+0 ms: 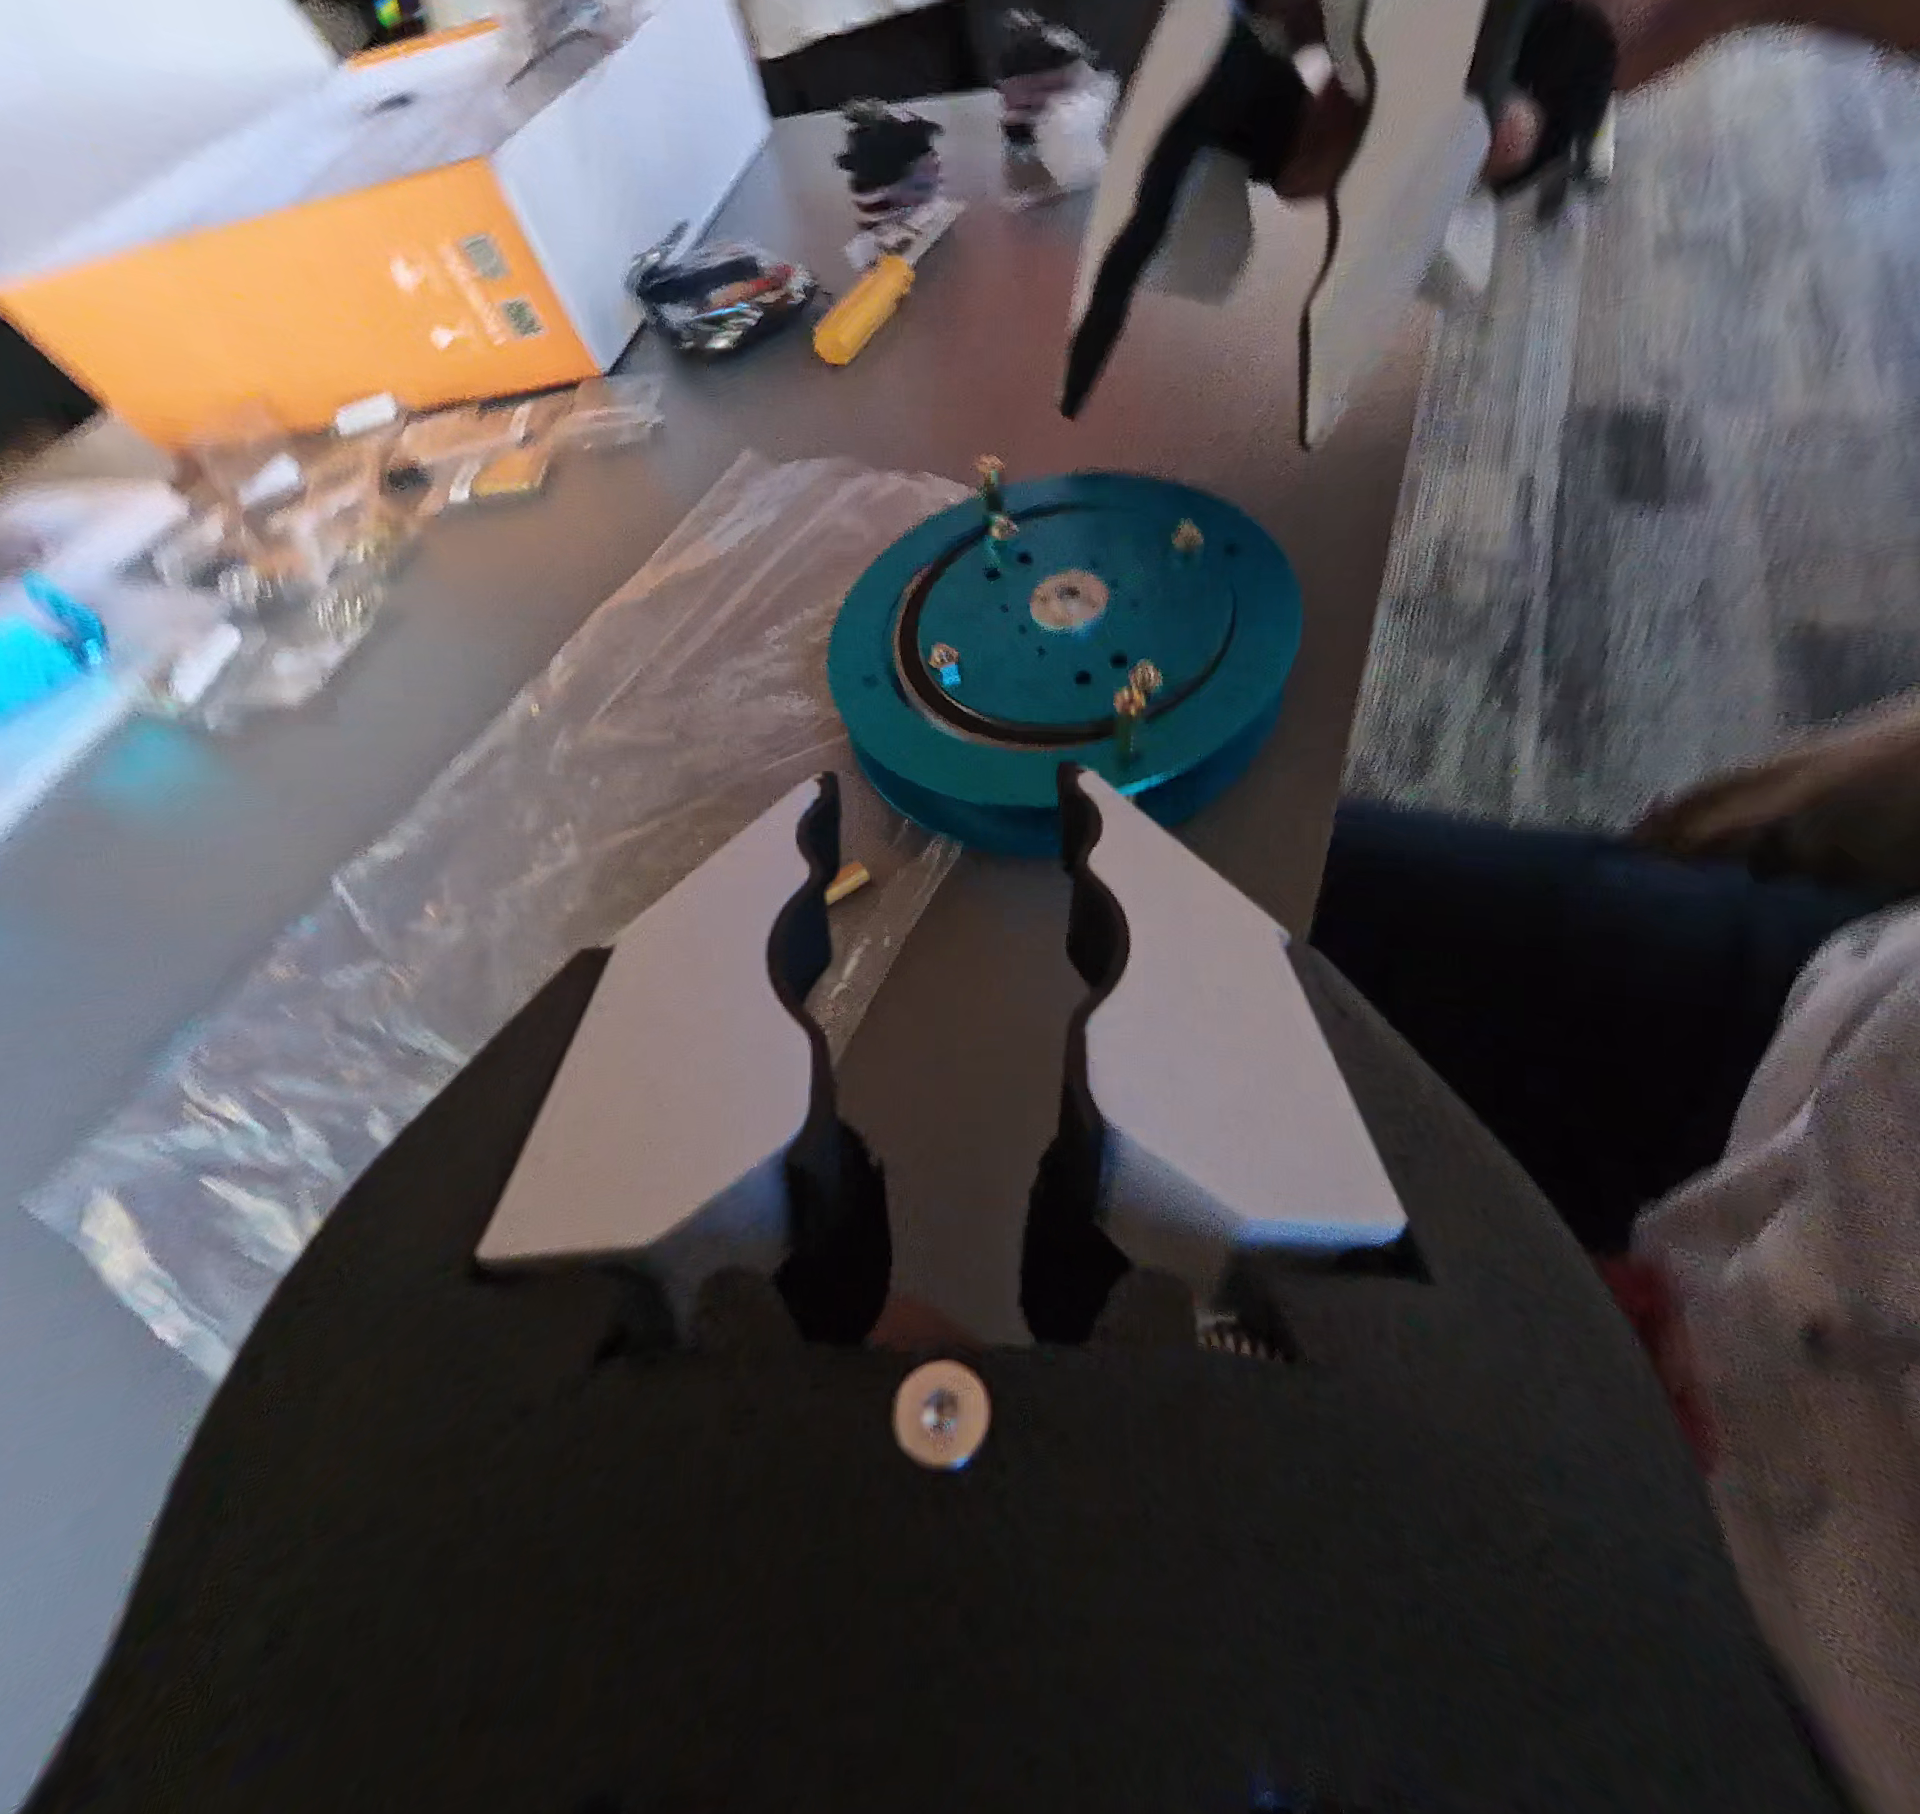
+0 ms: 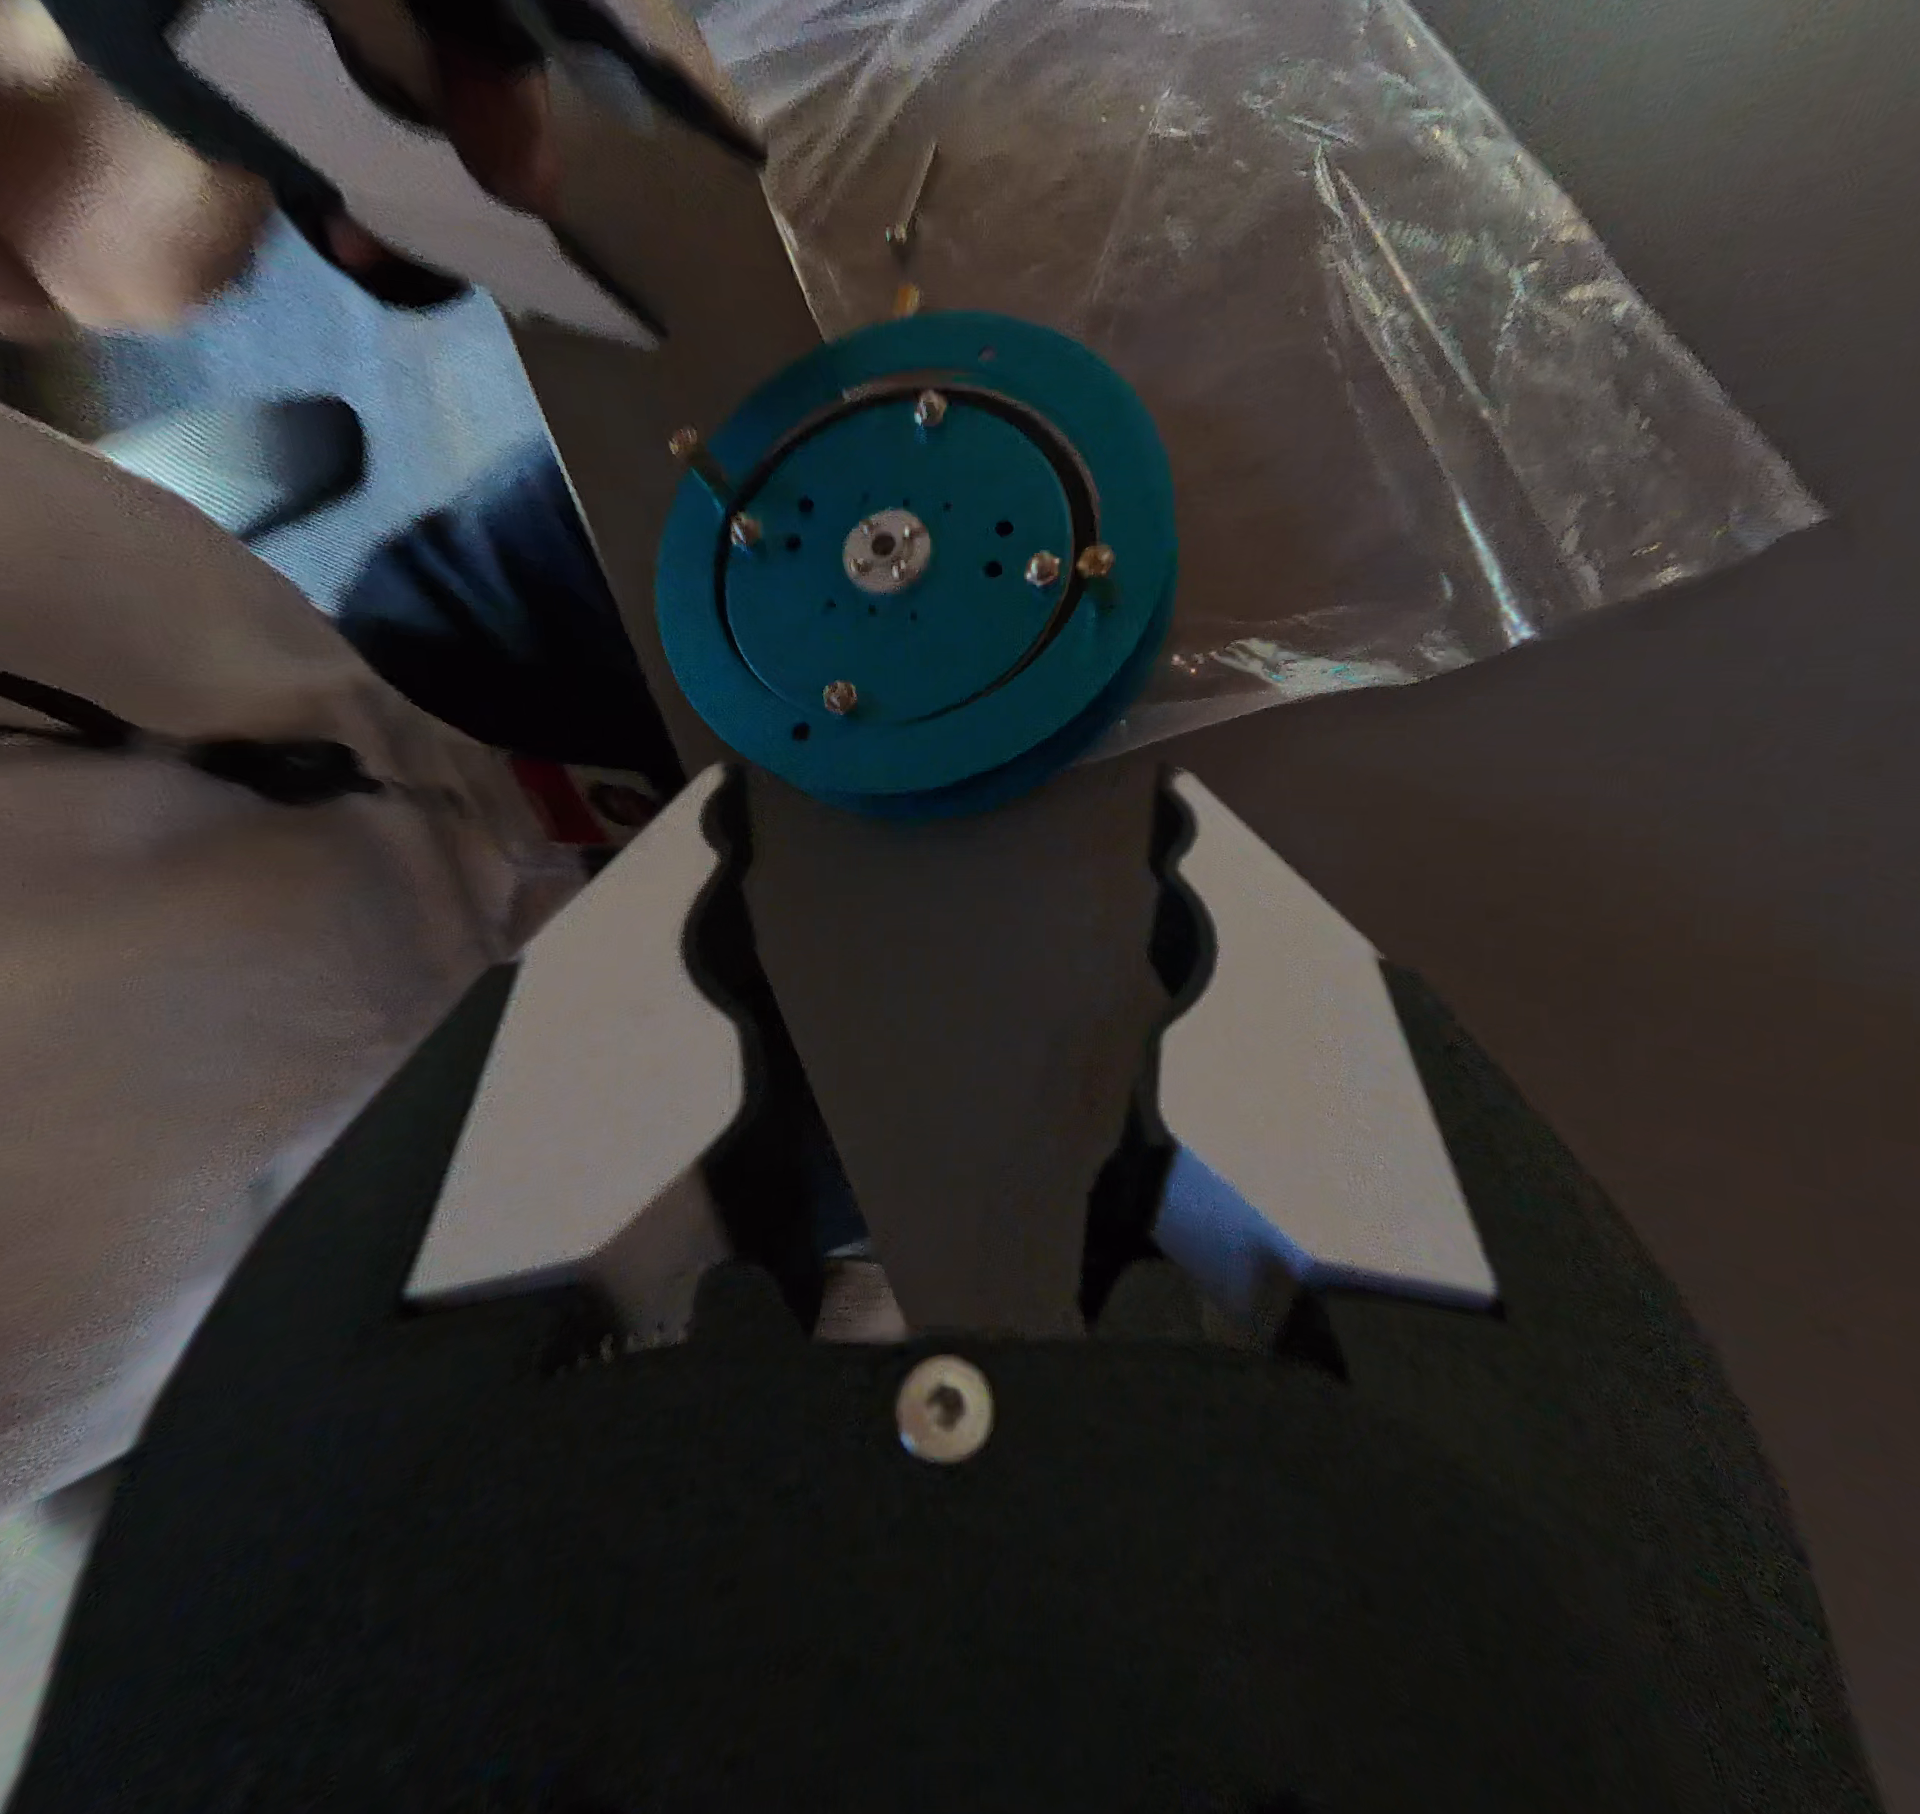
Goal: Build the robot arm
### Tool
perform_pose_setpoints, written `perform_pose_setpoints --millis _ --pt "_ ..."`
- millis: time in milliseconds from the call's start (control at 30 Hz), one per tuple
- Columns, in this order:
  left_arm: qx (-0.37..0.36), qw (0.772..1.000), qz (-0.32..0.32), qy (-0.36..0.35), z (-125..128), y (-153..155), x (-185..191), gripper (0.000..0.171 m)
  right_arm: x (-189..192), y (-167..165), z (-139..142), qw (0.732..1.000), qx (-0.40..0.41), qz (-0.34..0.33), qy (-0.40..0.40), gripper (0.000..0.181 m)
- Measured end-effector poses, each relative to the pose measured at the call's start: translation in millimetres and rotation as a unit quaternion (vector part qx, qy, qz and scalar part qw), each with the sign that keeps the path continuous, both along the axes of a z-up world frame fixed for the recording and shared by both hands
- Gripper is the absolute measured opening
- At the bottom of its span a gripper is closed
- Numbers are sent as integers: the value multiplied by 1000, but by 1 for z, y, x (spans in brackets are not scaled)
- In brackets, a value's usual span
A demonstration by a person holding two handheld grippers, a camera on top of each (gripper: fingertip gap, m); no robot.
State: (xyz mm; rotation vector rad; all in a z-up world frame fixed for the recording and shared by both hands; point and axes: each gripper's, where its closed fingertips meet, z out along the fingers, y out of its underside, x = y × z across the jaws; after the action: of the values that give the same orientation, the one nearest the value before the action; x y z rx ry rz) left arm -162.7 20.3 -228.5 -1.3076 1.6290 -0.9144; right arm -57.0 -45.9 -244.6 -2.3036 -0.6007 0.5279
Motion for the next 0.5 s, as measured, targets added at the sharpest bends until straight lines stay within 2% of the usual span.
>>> perform_pose_setpoints --millis 33,133,267,333,400,500 --pt "43 999 -26 10 -3 -1 0 44 -3 -1 -4 999 19 -2 -30 81" --pt "138 984 -111 26 -11 -4 5 45 -22 -2 -17 998 42 -17 -46 91" --pt "255 945 -199 50 -29 5 16 44 -24 -1 -27 991 72 -68 -93 88" --pt "329 914 -231 43 -32 9 23 44 -26 -1 -27 987 88 -86 -102 84" --pt "408 873 -266 23 -31 6 27 44 -26 2 -23 979 122 -105 -124 76" --pt "481 821 -308 7 -31 -1 29 41 -24 -3 -19 968 147 -107 -175 74"
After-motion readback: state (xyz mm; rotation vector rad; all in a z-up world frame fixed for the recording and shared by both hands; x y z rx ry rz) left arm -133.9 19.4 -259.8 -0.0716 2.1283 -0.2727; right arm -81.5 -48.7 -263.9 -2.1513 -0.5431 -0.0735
